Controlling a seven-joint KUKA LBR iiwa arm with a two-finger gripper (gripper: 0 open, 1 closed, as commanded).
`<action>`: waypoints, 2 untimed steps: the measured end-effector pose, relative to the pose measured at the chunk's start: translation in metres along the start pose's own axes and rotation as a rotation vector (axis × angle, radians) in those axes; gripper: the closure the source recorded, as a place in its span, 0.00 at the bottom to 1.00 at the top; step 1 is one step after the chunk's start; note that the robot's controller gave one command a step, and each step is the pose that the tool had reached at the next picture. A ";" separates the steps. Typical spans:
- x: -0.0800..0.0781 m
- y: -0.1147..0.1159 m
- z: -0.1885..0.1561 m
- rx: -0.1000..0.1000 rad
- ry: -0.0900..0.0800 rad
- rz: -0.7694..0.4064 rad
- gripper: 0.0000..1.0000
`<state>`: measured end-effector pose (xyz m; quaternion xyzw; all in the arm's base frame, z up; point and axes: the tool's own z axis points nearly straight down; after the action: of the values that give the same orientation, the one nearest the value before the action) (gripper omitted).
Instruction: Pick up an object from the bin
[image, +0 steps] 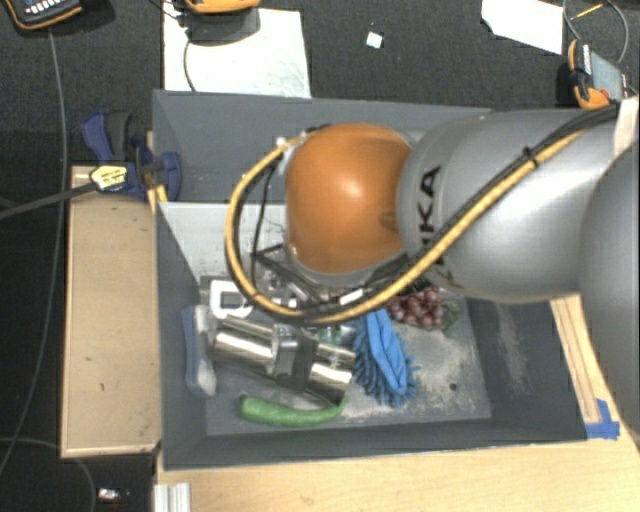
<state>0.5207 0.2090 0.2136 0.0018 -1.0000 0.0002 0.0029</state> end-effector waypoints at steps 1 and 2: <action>-0.002 -0.001 -0.004 -0.002 -0.008 0.007 0.00; -0.014 -0.015 0.106 -0.004 -0.009 0.148 0.00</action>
Offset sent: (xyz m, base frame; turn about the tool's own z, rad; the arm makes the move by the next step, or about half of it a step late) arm 0.0156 -0.0194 -0.1436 0.1960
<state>0.5343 0.1945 0.1077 -0.0723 -0.9974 -0.0015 -0.0018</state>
